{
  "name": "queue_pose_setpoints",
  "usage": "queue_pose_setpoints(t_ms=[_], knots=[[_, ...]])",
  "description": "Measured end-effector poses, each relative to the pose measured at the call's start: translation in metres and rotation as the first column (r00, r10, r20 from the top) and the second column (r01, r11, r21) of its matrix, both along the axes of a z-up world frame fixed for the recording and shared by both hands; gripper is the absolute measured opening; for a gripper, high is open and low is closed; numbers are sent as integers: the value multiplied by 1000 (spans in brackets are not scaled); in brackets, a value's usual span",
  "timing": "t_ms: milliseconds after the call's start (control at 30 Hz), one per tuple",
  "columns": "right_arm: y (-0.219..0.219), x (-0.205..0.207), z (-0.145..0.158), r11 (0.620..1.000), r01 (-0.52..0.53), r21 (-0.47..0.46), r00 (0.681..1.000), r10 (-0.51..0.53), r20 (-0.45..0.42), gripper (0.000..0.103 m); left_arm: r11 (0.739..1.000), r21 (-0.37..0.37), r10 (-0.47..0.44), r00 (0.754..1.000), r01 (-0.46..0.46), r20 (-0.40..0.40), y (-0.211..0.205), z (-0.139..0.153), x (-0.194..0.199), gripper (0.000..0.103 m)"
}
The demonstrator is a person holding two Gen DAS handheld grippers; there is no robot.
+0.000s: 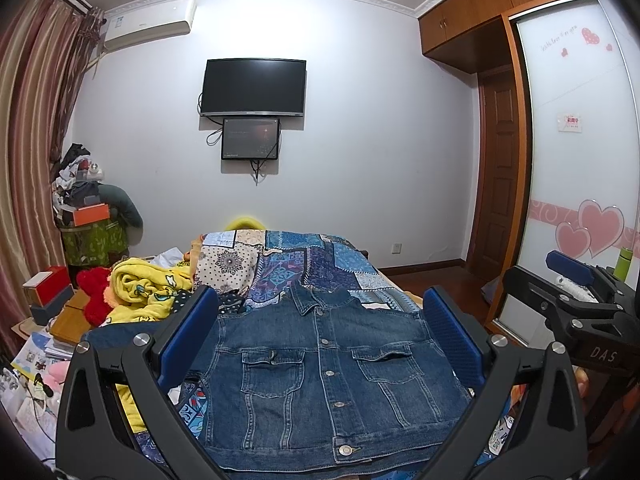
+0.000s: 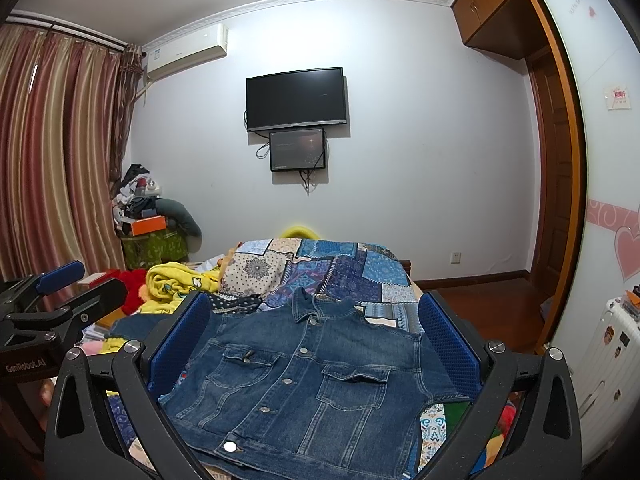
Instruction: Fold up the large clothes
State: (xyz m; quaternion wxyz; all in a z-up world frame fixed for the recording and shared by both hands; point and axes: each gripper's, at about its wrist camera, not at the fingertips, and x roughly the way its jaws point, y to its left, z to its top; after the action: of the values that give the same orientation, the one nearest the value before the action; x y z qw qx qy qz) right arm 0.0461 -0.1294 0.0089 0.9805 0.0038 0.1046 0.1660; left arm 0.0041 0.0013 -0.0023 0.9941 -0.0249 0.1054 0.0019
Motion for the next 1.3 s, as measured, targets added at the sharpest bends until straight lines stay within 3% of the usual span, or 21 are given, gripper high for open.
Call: queue_pose_setpoints(t_ms=[1300], knots=[[0, 10, -3, 1000, 12, -4, 1000, -12, -23, 103, 1000, -15, -15, 1000, 15, -24, 8, -8, 16, 103]])
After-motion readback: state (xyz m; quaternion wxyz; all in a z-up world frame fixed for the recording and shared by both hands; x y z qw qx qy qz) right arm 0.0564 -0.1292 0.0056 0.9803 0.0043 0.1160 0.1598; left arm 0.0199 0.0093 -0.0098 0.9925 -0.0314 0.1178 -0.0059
